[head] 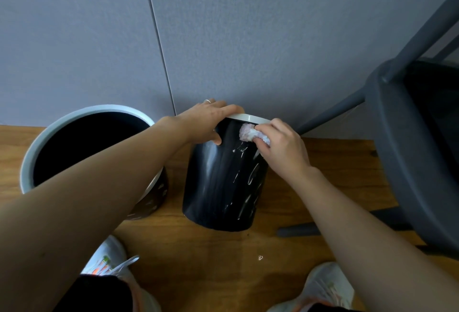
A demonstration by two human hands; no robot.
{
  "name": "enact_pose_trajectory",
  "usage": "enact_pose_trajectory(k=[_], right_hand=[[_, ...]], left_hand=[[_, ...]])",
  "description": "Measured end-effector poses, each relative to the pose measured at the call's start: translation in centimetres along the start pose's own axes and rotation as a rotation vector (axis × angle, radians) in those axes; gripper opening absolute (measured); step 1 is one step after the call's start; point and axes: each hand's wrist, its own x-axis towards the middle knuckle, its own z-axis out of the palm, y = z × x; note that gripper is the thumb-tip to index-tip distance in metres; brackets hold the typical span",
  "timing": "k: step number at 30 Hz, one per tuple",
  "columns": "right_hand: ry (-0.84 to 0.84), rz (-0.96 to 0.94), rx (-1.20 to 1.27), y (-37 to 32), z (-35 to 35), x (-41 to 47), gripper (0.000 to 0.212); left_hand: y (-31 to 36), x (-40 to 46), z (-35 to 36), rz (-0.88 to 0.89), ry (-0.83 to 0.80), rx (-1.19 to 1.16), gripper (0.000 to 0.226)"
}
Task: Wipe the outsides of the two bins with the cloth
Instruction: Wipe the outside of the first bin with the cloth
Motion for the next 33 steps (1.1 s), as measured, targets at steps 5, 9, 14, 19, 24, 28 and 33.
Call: enact_pose_trajectory(k=[5, 9, 14, 19, 24, 28, 33], right_hand=[[-0.002, 0.016, 0.013, 0.0, 0.4, 0.0, 0.02], [-0.031, 0.005, 0.012, 0.0, 0.5, 0.2, 0.024], [-0.028, 0.013, 0.015, 0.0, 0.9, 0.3, 0.025], [-0.162, -0.079, 0.006, -1.0, 1.7, -3.6, 0.03], [-0.305, -0.184, 0.065, -2.2, 2.3, -8.0, 0.026], [-0.162, -0.077, 0.007, -1.9, 1.6, -4.4, 0.027], [-0.014, 0.105, -0.027, -1.9, 1.1, 0.3, 0.023]], left_hand=[[-0.3, 0.0, 0.0, -0.004, 0.014, 0.033, 0.086], [-0.5, 0.0, 0.0, -0.005, 0.031, 0.044, 0.086], [-0.5, 0.1, -0.1, -0.01, 0.04, 0.05, 0.087], [-0.3, 0.3, 0.0, -0.014, 0.04, 0.063, 0.087], [-0.2, 0.2, 0.0, -0.014, 0.037, 0.063, 0.086], [-0.2, 0.0, 0.1, -0.021, 0.046, 0.069, 0.088], [-0.1, 0.1, 0.4, -0.024, 0.052, 0.099, 0.089]])
